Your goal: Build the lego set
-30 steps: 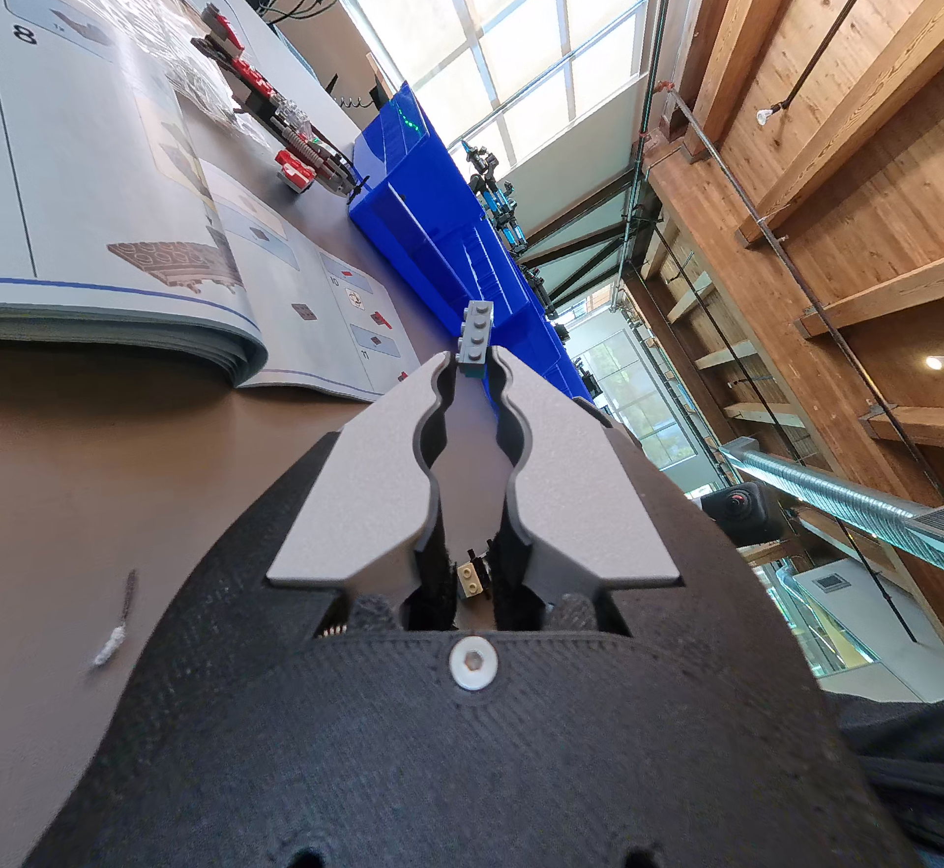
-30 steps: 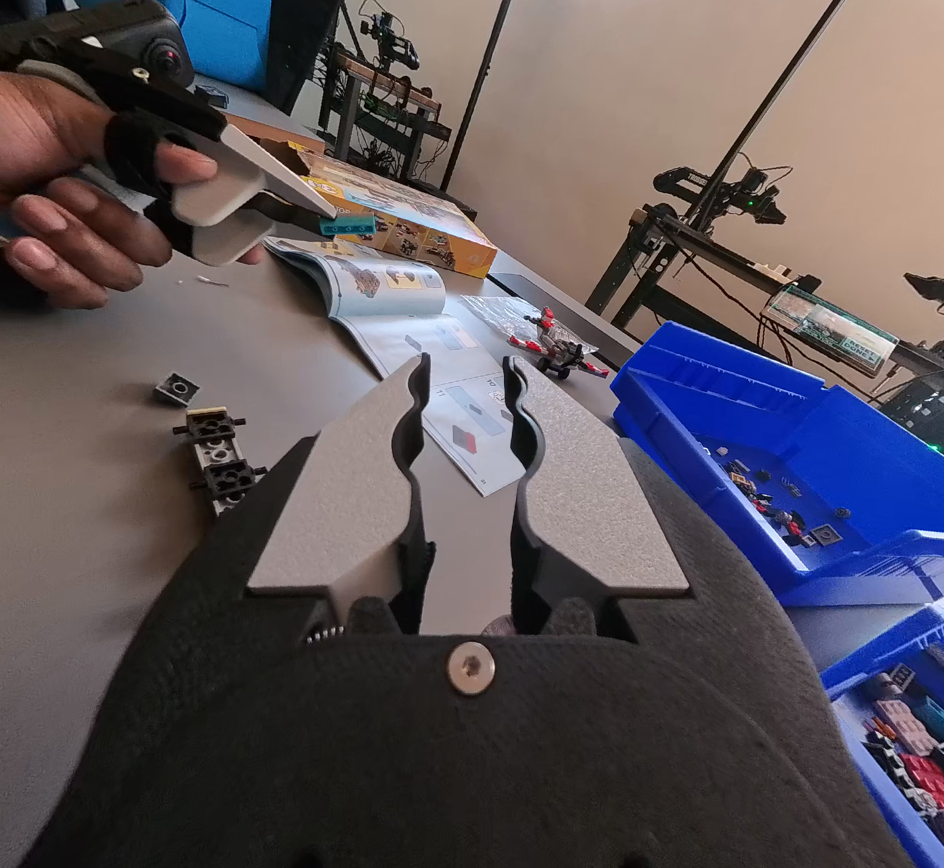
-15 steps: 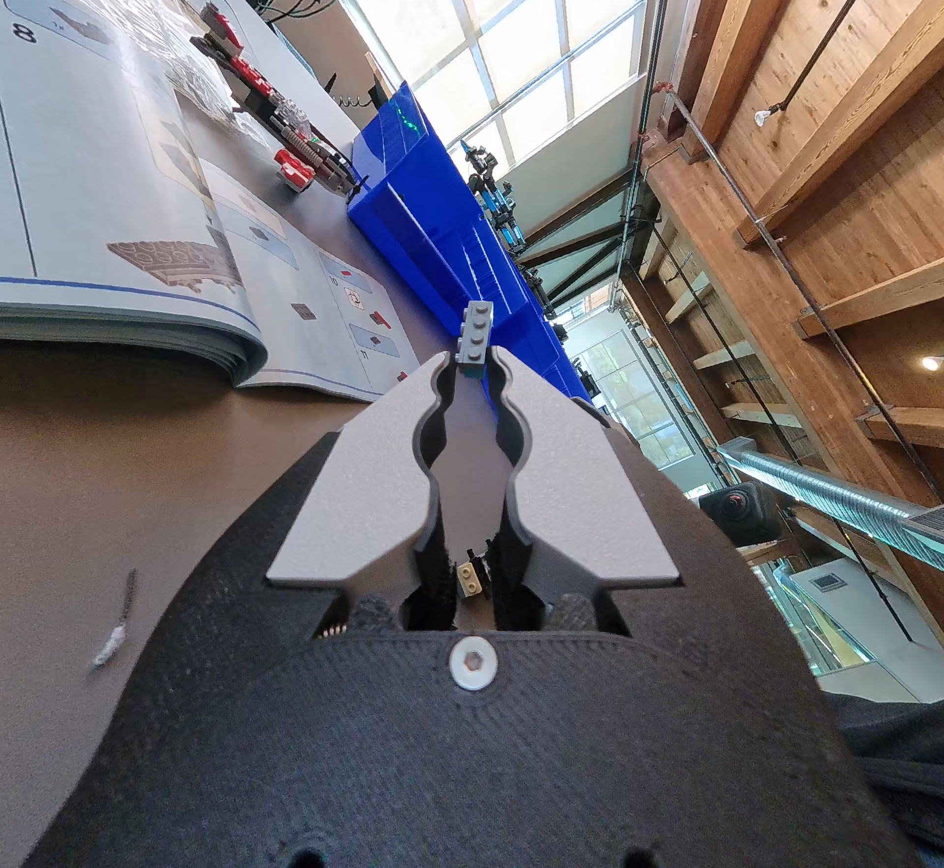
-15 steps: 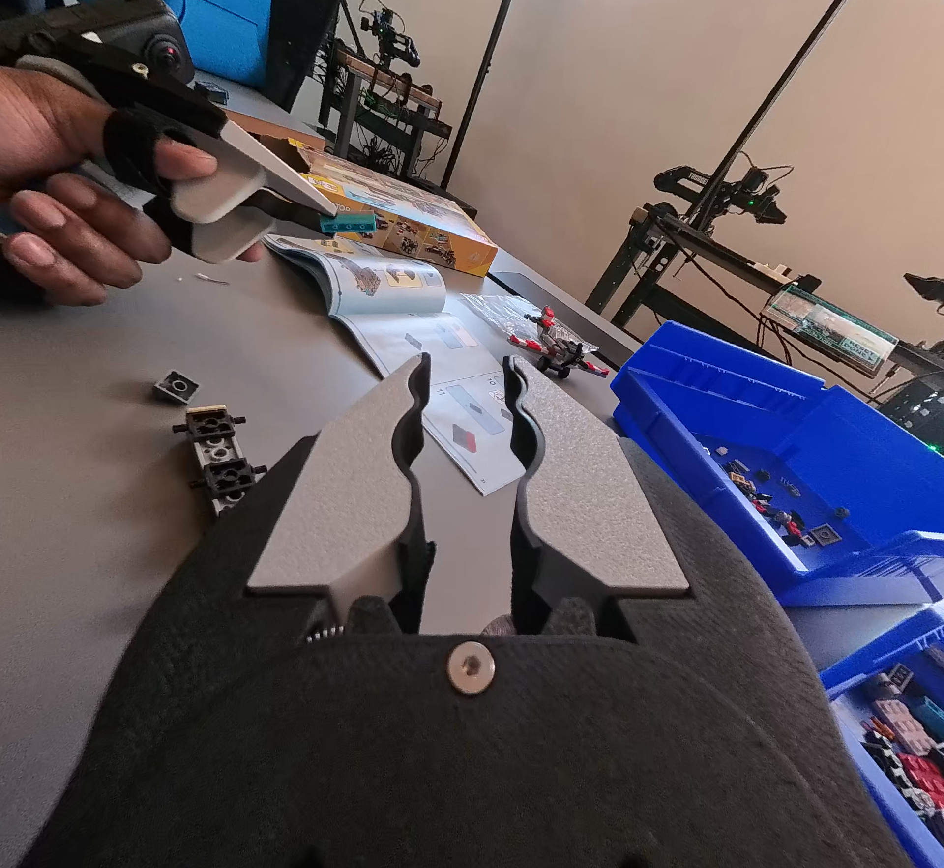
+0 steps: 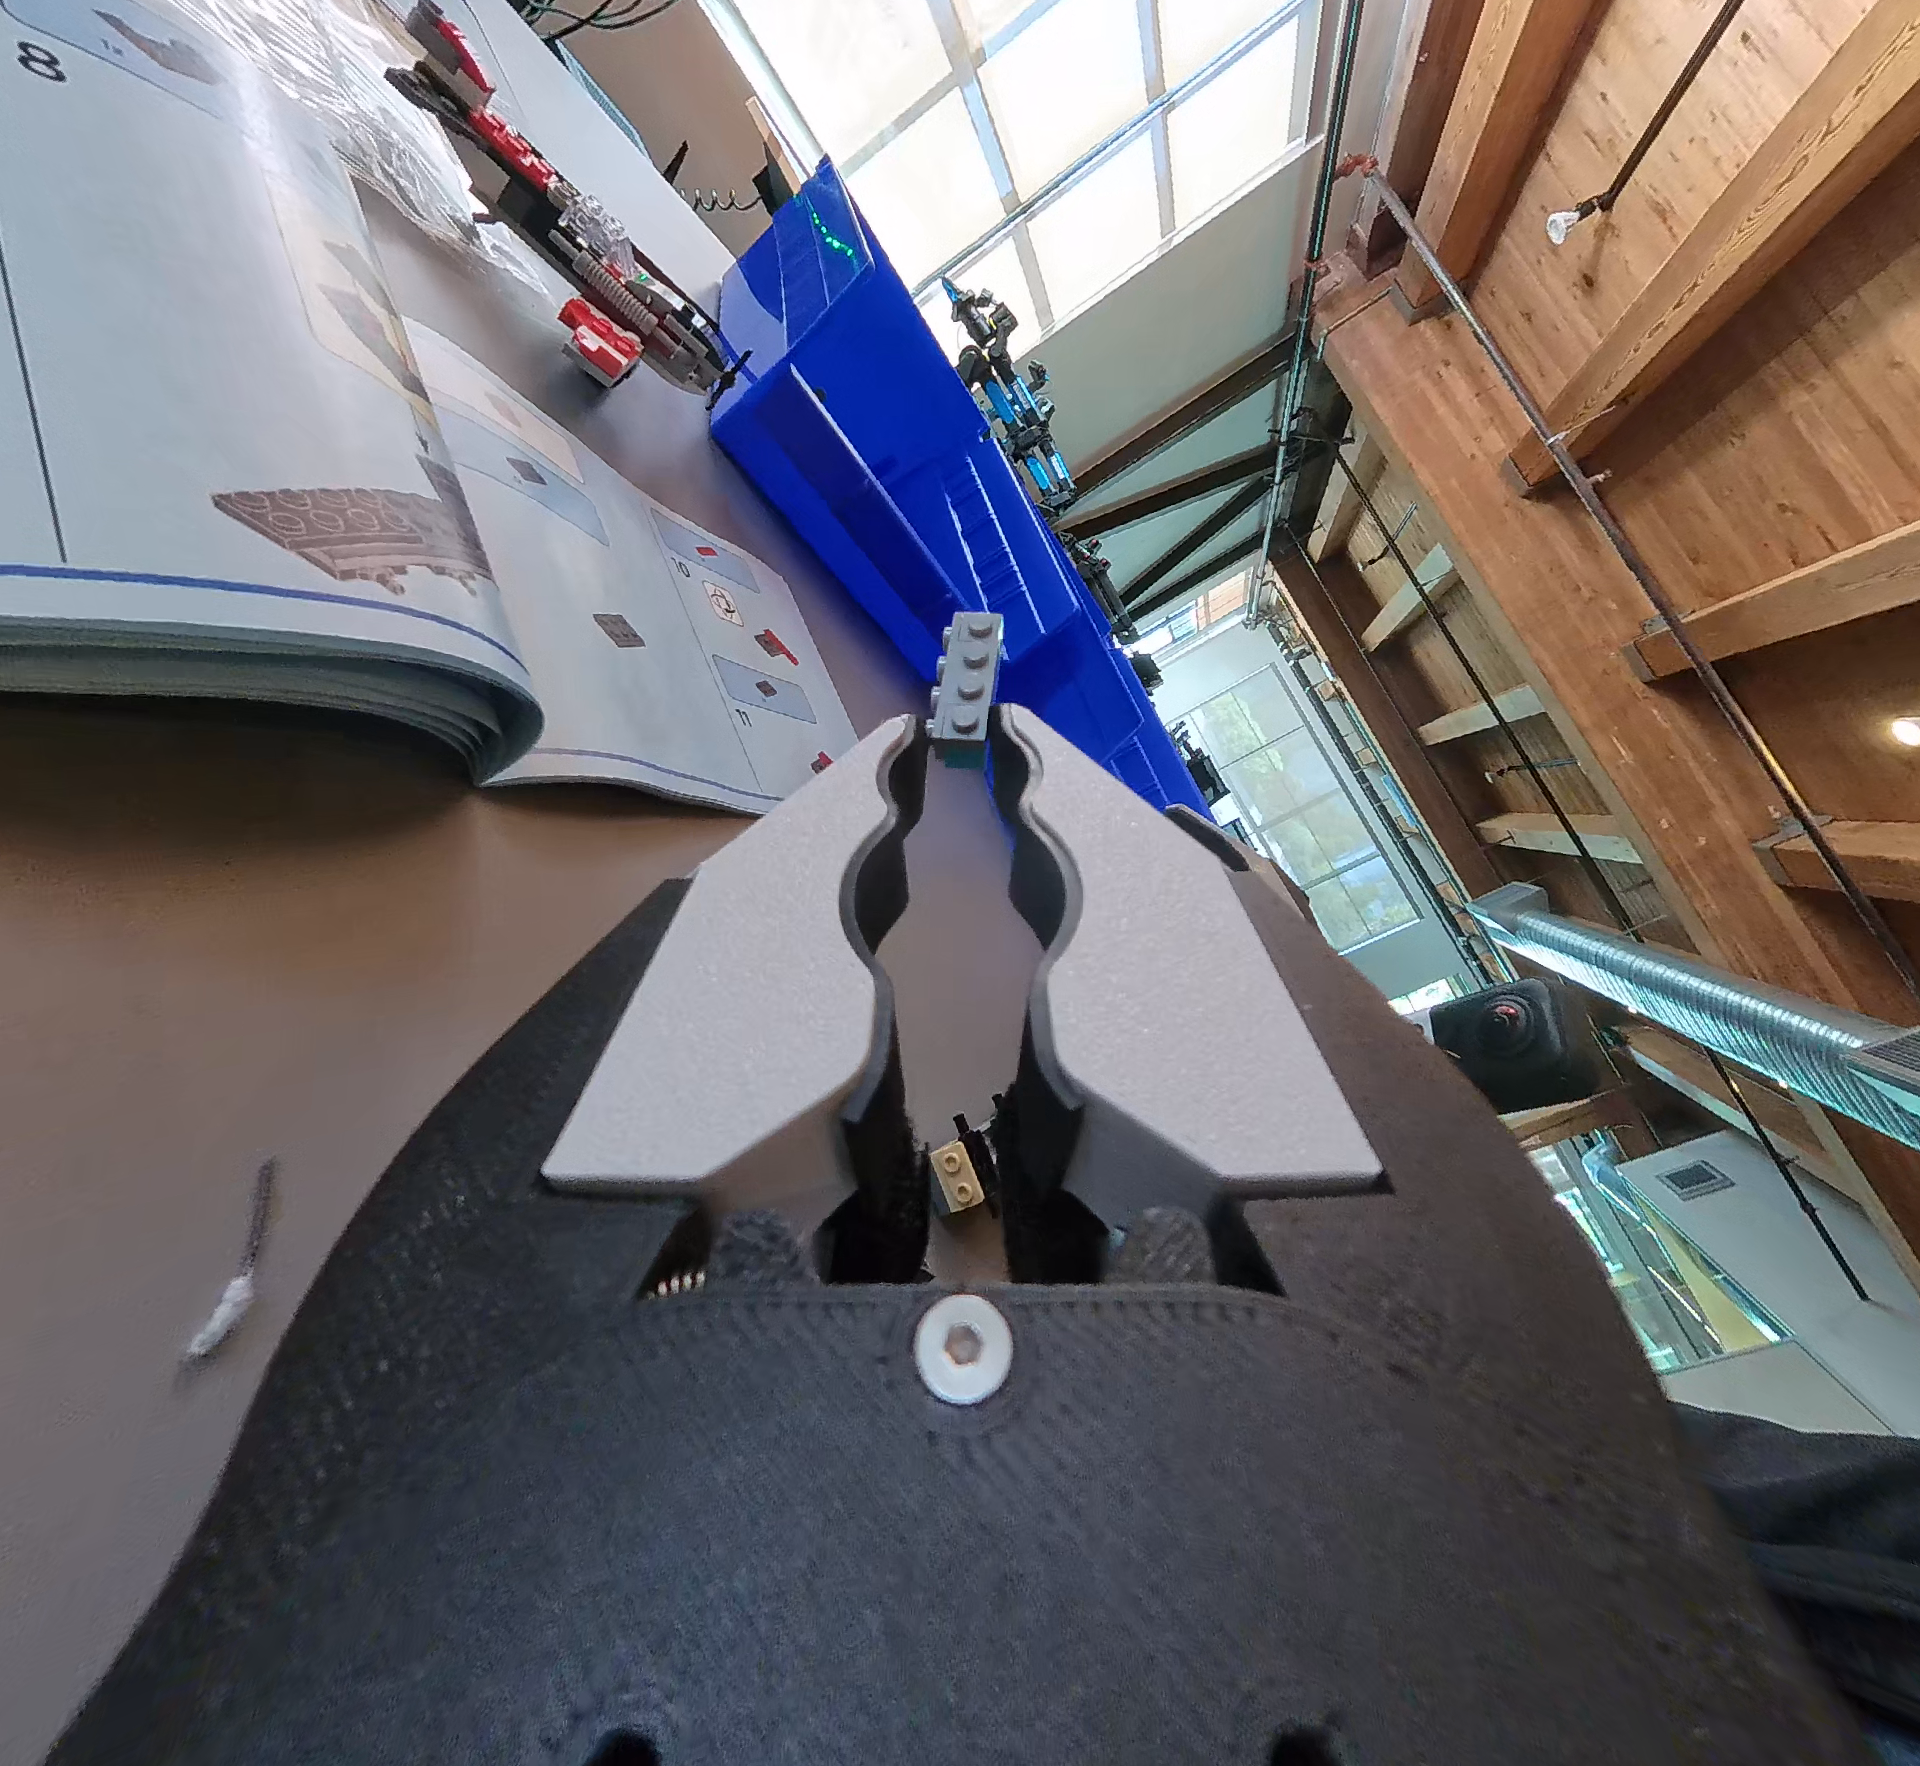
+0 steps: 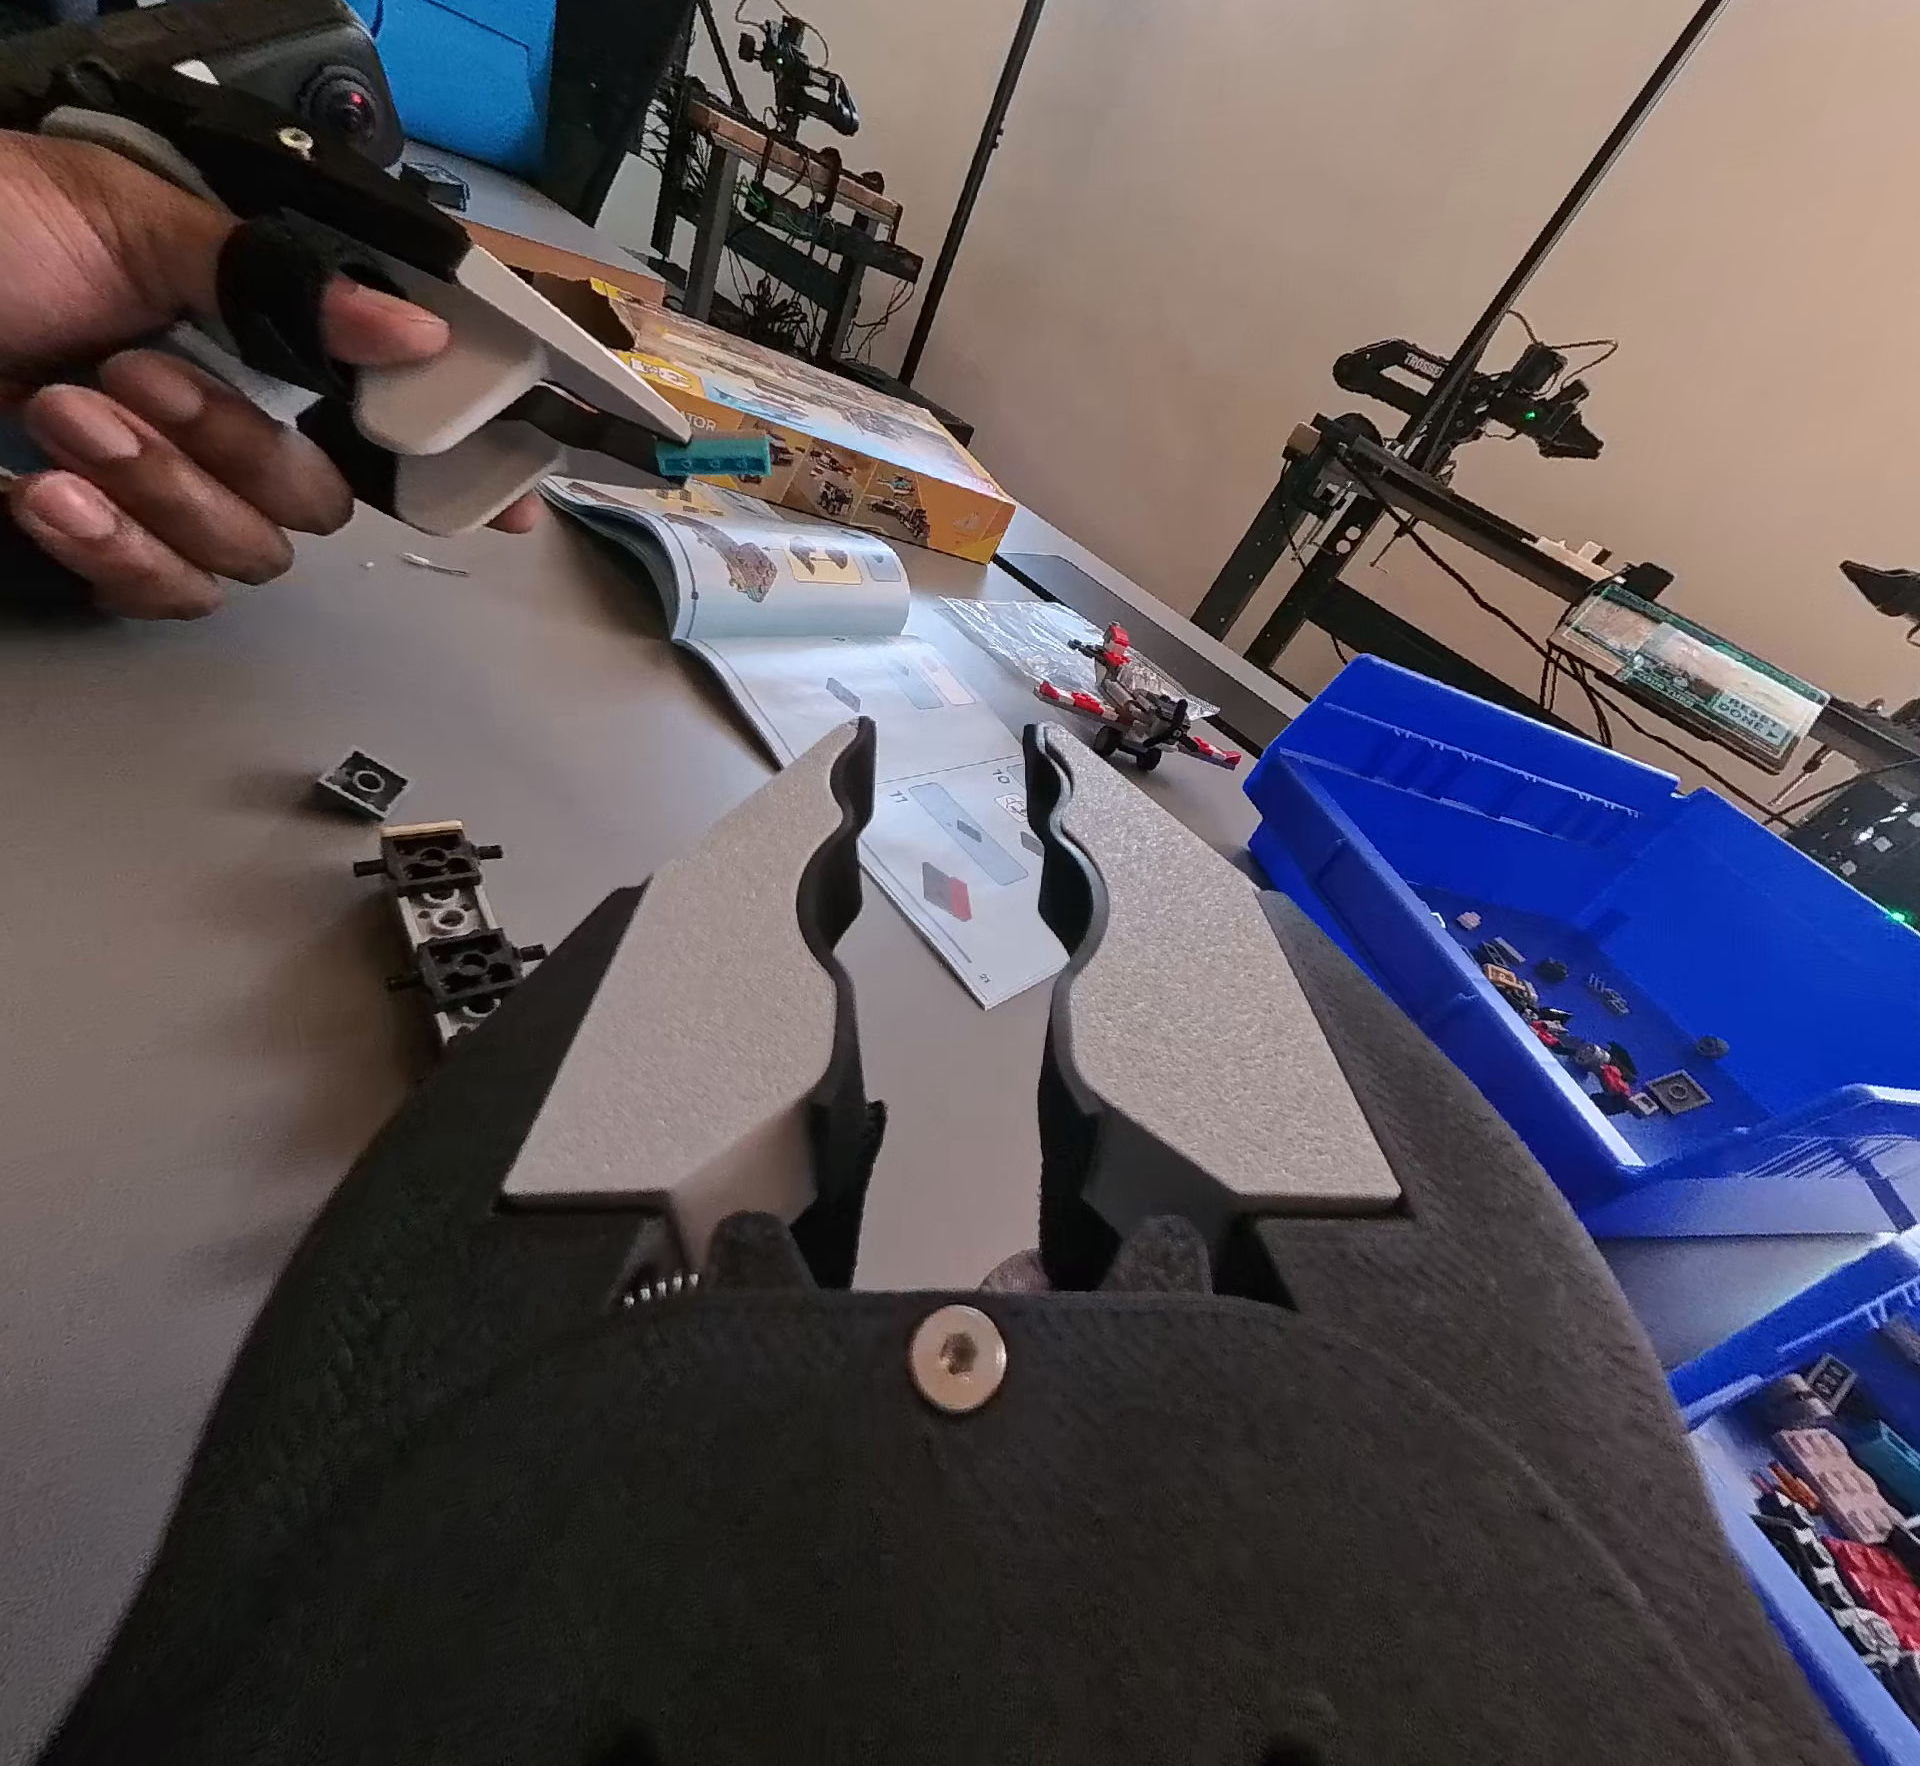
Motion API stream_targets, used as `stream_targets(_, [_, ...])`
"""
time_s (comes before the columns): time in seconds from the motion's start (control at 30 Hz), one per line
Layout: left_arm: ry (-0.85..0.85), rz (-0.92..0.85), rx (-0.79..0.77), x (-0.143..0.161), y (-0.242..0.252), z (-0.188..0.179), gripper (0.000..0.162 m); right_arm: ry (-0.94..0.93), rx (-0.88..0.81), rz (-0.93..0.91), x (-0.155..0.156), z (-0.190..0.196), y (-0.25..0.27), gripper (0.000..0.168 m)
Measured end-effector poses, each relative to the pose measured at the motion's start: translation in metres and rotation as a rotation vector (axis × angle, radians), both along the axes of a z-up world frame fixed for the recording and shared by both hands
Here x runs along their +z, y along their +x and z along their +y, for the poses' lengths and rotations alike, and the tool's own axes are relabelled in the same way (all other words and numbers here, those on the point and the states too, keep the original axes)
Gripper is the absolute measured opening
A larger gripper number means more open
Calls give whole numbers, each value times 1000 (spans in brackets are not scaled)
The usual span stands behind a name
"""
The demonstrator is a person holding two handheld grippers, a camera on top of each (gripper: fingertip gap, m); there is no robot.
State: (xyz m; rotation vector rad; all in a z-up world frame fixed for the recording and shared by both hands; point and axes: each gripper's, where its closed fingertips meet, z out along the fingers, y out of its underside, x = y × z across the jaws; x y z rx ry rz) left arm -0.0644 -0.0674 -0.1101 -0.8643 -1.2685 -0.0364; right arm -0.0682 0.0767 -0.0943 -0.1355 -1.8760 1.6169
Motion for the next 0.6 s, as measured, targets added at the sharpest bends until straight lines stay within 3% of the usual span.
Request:
stream_targets(0.13, [-4, -1, -3, 0, 0, 0, 11, 10, 25, -67, -3, 0, 5, 30])
stream_targets(0.37, [-11, -4, -1, -1, 0, -2, 11, 311, 305, -344, -53, -5, 55, 33])
stream_targets(0.6, [-65, -26, -15, -6, 2, -2, 12, 479, 395, -447, -77, -9, 69, 36])
